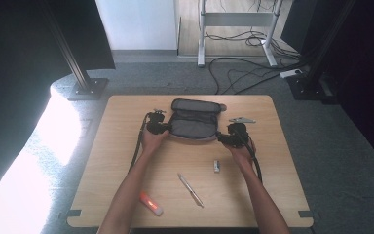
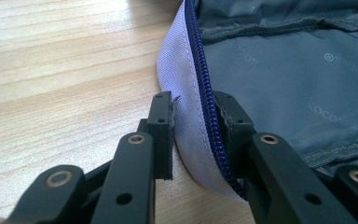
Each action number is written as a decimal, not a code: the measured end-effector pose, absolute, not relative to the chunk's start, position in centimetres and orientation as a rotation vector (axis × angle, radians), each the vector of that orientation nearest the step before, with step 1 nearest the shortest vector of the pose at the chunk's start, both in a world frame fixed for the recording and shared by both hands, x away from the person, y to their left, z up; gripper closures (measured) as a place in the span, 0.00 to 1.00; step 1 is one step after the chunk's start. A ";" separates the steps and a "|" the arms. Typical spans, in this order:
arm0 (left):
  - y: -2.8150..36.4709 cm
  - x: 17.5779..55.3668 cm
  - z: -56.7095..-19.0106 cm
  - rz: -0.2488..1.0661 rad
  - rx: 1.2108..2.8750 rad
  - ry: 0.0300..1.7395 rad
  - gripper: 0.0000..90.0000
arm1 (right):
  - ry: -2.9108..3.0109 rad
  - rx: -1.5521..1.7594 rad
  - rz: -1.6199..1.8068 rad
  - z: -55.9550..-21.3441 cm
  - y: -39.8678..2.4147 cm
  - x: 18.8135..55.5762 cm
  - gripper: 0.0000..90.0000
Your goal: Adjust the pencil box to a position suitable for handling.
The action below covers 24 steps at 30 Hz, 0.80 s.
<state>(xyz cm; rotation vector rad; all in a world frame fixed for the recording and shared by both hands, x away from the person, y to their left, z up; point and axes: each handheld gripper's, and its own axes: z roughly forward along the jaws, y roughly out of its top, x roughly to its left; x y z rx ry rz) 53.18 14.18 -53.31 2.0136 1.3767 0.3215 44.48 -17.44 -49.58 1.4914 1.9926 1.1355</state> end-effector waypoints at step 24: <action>14.2 53.2 -53.3 0.319 2.013 1.377 0.79 | 1.986 1.560 1.037 -52.7 -14.8 48.0 0.48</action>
